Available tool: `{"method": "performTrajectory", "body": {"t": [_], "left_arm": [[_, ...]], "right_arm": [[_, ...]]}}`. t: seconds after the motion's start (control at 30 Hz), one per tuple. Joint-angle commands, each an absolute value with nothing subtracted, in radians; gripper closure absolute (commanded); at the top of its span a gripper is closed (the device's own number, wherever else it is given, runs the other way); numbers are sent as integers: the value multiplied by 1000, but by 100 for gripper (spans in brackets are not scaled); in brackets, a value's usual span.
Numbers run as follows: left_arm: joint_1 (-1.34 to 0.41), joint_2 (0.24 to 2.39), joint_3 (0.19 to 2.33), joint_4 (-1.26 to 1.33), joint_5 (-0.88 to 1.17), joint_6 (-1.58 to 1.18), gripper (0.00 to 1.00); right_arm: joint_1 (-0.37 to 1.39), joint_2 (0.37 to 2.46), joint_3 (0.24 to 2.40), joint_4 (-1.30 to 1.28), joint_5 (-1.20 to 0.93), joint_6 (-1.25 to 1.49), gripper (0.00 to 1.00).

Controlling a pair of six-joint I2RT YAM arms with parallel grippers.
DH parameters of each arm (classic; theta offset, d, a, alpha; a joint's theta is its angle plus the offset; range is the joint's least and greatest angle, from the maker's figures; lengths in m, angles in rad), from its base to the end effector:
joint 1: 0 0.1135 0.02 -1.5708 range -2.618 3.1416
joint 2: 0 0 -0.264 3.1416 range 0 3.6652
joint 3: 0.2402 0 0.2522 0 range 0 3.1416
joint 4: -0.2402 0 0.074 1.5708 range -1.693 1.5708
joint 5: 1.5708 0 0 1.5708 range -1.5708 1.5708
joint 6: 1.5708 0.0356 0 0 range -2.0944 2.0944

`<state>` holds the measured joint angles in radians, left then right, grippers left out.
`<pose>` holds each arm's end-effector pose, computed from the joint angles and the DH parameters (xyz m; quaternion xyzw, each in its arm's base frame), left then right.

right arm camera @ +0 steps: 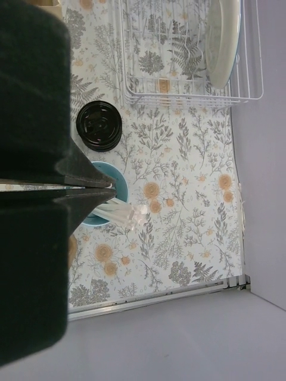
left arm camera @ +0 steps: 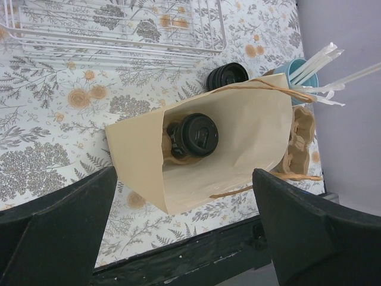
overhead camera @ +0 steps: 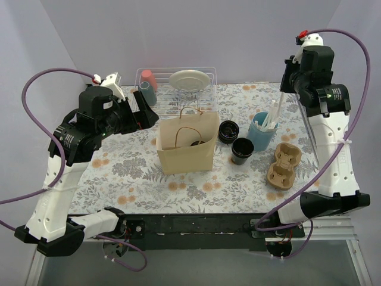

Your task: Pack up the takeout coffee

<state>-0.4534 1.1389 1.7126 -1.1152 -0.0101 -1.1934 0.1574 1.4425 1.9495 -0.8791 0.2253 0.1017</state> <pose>0.1589 -0.0770 0.4801 -0.3171 0.8107 -0.3580 0.3378 0.2704 0.0349 0.5072 0.0405 0.8219 -0.0196 0.5678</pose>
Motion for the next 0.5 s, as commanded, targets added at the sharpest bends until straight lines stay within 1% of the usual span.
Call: {"method": "performTrajectory", "body": {"t": [0.0, 0.17, 0.27, 0.3, 0.47], "left_arm": [[-451, 1124, 1767, -1092, -2, -1177, 2], [-451, 1118, 1772, -1097, -3, -1175, 2], [-449, 1117, 1776, -1103, -2, -1172, 2], [-451, 1120, 1776, -1106, -3, -1173, 2], [-449, 1121, 1773, -1114, -8, -1173, 2]], "right_arm": [[152, 1390, 2000, -871, 230, 104, 99], [152, 1355, 2051, -847, 198, 109, 99], [153, 1330, 2086, -799, 89, 132, 99], [153, 1322, 2086, -778, 16, 140, 99], [153, 1321, 2118, -686, -194, 236, 99]]}}
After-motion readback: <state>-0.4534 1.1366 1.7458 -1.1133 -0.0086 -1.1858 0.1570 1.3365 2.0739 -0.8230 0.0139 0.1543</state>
